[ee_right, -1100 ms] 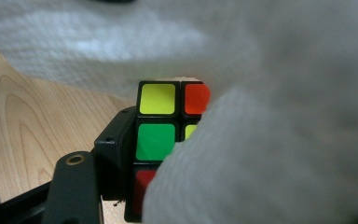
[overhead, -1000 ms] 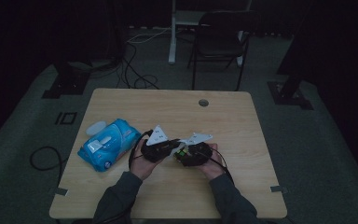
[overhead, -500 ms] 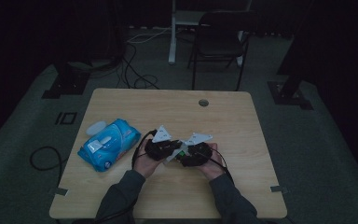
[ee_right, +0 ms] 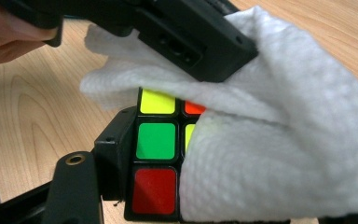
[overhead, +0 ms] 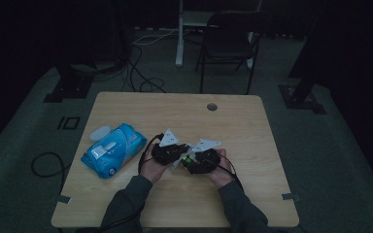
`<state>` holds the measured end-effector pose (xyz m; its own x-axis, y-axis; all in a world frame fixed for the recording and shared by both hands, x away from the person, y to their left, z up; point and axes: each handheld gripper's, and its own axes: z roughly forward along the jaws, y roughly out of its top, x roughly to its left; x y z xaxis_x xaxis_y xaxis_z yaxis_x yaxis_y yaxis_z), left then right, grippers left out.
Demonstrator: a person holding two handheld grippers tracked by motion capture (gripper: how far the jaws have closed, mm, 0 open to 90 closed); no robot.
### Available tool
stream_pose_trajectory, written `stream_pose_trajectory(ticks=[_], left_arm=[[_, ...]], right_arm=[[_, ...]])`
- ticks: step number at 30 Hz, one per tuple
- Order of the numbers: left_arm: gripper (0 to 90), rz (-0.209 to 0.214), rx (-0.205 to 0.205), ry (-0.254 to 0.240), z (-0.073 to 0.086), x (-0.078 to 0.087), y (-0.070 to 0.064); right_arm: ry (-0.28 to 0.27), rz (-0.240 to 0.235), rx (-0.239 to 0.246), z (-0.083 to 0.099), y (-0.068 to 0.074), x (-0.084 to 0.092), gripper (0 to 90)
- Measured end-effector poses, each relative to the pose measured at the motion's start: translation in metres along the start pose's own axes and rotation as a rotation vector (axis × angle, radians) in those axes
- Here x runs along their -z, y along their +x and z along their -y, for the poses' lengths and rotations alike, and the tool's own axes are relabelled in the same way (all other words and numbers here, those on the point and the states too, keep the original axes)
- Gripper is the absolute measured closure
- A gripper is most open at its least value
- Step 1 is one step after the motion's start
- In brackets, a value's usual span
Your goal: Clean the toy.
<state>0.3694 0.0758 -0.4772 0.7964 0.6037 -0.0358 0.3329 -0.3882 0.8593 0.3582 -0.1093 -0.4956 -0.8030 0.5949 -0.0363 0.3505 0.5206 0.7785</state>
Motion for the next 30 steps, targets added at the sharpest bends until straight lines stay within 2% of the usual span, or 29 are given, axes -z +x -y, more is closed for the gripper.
stream_pose_trajectory(ticks=[19,30], left_arm=[[87.9,-0.025,0.006,0.008,-0.0051,-0.0074,0.0048],[87.8,0.009,-0.016,0.007,-0.0077,-0.0059,-0.0035]], right_arm=[[-0.011,-0.021,0.011,-0.0013,0.0035,0.0008,33.9],[-0.012,-0.017,0.006,-0.0005,0.0018,0.0011,33.9]])
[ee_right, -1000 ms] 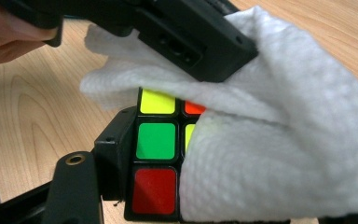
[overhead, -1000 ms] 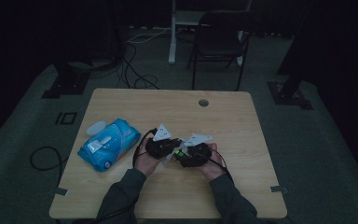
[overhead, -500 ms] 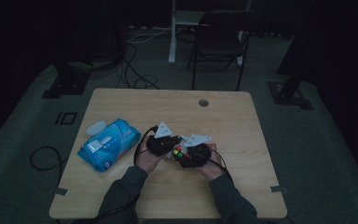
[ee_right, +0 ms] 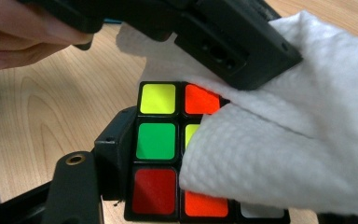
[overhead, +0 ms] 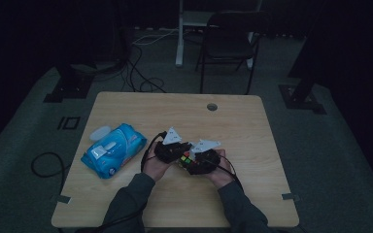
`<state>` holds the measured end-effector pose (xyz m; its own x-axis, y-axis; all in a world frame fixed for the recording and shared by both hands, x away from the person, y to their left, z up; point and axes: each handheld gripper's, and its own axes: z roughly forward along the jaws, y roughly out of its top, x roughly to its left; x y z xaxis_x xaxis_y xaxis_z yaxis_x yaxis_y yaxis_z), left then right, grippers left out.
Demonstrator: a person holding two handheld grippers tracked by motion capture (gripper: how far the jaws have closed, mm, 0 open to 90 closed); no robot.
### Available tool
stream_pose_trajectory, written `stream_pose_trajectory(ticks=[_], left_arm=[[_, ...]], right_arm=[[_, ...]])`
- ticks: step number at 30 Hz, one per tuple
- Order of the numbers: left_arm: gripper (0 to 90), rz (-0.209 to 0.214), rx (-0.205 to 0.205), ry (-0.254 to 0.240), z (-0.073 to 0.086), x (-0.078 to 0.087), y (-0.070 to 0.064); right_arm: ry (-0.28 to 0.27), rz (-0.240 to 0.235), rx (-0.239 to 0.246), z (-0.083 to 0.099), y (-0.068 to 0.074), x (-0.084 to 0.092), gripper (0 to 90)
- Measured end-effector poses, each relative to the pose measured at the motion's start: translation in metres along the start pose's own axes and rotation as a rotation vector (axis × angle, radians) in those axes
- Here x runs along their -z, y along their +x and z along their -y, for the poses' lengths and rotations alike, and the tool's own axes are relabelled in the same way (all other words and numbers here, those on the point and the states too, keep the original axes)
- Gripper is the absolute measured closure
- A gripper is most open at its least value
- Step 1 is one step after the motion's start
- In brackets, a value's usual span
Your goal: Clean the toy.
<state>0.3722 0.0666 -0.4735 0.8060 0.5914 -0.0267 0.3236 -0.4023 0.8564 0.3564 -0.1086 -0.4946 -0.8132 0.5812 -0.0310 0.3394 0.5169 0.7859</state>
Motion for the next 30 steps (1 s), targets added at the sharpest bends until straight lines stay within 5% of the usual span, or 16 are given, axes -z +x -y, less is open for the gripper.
stream_pose_trajectory(ticks=[30], left_arm=[[87.9,0.109,-0.079,0.05,0.001,-0.001,-0.026]], right_arm=[[0.002,0.014,-0.001,0.001,-0.004,0.001,33.9]])
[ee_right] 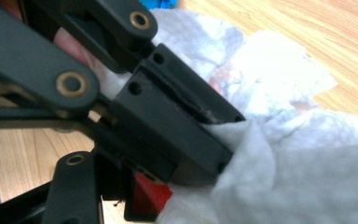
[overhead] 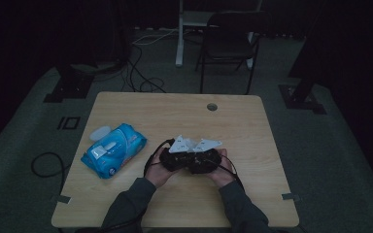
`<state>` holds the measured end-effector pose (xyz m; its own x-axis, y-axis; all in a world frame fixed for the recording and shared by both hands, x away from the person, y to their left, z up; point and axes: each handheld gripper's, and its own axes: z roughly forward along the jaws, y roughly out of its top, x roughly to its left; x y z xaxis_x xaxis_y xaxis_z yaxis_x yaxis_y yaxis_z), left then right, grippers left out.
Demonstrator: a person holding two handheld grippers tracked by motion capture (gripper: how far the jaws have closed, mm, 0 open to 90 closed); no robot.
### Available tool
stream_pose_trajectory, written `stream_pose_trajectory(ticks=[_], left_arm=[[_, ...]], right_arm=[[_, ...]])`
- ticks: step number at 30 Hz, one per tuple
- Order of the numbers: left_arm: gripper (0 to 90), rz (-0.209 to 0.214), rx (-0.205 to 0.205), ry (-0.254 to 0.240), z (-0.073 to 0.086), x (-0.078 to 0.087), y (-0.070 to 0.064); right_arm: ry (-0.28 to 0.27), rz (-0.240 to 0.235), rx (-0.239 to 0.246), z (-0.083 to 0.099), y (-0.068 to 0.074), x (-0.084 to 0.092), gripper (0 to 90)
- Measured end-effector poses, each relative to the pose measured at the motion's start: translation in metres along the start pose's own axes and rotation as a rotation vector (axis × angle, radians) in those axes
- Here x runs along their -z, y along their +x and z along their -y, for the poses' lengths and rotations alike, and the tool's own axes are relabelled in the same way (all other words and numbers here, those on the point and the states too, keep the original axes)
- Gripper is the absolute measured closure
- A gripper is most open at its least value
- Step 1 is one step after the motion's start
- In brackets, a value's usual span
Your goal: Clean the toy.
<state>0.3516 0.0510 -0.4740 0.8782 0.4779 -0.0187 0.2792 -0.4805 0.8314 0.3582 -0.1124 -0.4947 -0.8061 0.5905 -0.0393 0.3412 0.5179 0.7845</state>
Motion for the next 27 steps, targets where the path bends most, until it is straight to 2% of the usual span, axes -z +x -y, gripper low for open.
stream_pose_trajectory(ticks=[13,18,27], left_arm=[[87.9,0.024,-0.006,0.005,0.0,0.0,0.001],[88.0,0.007,0.003,-0.005,0.001,0.001,0.005],[88.0,-0.046,0.051,-0.033,0.005,0.007,0.02]], right_arm=[[0.002,0.007,0.006,0.0,-0.001,0.0,33.9],[0.004,0.009,0.008,0.0,0.0,0.0,33.9],[0.004,0.009,0.006,0.0,0.0,0.001,33.9]])
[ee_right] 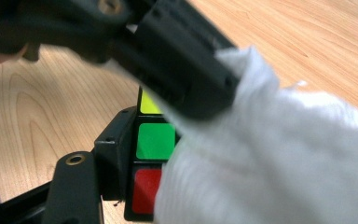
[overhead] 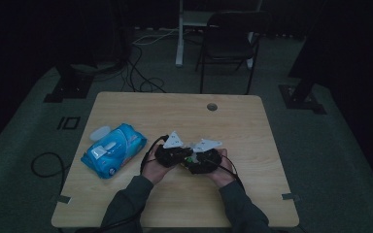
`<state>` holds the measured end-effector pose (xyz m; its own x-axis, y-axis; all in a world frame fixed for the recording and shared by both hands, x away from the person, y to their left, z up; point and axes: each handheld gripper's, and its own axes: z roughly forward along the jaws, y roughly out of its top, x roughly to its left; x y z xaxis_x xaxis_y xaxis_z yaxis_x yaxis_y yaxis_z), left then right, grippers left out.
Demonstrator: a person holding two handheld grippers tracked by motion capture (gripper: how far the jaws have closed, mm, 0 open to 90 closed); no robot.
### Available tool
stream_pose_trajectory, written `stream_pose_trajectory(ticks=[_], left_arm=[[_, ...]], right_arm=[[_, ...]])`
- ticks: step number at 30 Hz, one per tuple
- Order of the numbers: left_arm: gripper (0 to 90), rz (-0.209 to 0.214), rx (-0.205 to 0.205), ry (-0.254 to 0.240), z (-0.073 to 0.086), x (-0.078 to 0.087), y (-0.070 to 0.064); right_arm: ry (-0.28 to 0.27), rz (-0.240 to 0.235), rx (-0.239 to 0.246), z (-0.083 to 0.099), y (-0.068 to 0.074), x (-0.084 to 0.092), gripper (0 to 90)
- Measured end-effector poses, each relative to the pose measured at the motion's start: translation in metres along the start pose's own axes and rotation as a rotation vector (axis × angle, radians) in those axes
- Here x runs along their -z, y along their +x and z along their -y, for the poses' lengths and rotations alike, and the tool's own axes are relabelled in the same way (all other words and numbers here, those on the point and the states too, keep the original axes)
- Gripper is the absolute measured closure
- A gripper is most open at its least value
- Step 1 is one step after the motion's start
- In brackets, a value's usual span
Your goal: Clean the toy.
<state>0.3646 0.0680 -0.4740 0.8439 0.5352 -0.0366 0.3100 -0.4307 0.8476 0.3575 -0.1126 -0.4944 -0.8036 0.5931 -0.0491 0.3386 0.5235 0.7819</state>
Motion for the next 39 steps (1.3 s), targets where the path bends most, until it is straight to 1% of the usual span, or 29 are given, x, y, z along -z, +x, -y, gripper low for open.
stream_pose_trajectory(ticks=[4,6,8,13,18,27,31,39], left_arm=[[87.9,-0.037,0.038,-0.013,0.002,0.004,0.009],[87.9,-0.049,0.052,-0.008,0.003,0.005,0.013],[87.8,-0.047,0.058,-0.004,0.005,0.007,0.016],[87.8,-0.033,0.066,-0.015,0.005,0.007,0.015],[87.6,-0.015,0.068,-0.003,0.006,0.005,0.016],[87.3,-0.008,0.085,0.006,0.01,0.002,0.02],[87.2,-0.002,0.1,0.009,0.013,-0.001,0.021],[87.3,0.002,0.105,0.028,0.017,-0.004,0.022]], right_arm=[[0.001,0.0,-0.003,0.0,0.0,0.0,33.9],[-0.005,0.0,-0.004,0.0,-0.001,0.001,33.9],[-0.01,0.001,-0.005,-0.001,-0.001,0.003,33.9],[-0.015,0.004,-0.003,0.0,-0.002,0.003,33.9],[-0.012,0.006,0.002,0.0,-0.001,0.003,33.9],[-0.015,0.006,-0.001,0.0,-0.001,0.004,33.9],[-0.019,0.007,0.002,-0.001,-0.001,0.005,33.9],[-0.021,0.007,0.002,-0.001,-0.001,0.006,33.9]])
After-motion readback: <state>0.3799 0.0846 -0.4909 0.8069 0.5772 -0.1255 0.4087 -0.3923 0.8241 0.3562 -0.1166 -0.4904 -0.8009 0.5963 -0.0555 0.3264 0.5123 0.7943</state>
